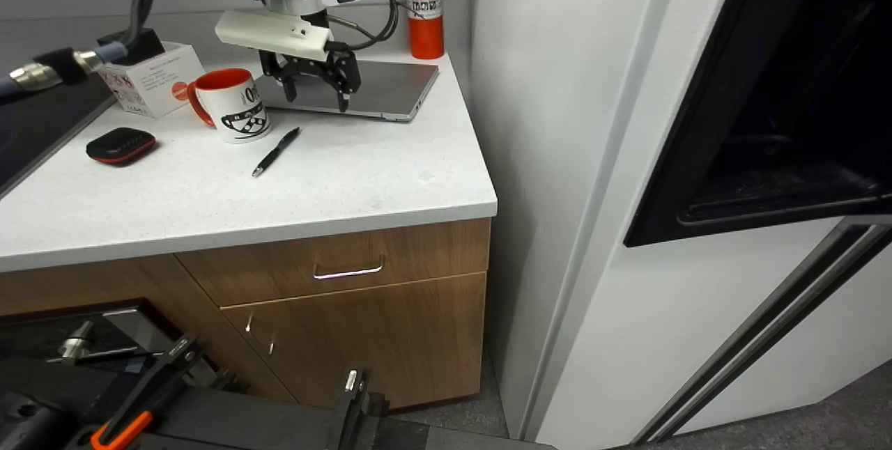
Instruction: Take the black pen out of the mug
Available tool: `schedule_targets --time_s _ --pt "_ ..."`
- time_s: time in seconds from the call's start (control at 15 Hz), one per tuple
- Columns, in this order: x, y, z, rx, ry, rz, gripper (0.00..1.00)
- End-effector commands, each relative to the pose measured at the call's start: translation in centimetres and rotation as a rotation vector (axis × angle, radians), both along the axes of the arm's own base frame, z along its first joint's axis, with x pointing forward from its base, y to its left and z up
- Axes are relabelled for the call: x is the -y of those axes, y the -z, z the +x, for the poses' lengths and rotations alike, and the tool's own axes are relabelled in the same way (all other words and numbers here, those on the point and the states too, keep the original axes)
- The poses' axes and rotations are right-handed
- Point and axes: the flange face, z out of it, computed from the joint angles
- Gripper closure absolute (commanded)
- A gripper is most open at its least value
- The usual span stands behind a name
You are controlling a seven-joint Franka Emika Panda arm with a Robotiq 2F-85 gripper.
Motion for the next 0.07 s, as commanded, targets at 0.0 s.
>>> schedule_targets --time_s 0.0 --pt "-0.07 -0.07 0.04 -0.001 0.000 0.000 0.00"
